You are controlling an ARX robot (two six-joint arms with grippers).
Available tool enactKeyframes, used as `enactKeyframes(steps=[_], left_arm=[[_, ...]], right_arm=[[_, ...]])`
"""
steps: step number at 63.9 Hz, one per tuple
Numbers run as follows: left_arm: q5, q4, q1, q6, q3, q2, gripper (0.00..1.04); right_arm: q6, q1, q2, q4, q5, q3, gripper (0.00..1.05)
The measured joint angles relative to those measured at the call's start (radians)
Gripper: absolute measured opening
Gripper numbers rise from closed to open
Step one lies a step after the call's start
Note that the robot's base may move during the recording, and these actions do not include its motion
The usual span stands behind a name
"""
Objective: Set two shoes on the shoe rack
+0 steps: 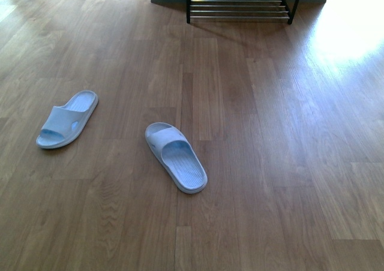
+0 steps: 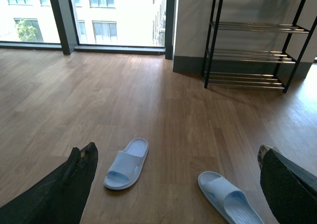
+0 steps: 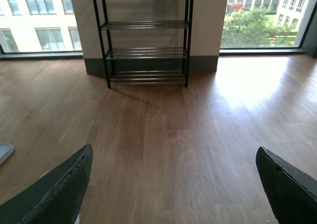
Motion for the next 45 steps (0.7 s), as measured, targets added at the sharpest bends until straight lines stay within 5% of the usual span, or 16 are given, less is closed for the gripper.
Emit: enactKeyframes(steps=[45], left_arm=[[-0.005,0.0,0.0,0.0,0.0,0.0,0.95]], right_arm=[[0.0,0.0,0.0,0.0,-0.006,0.0,0.96]])
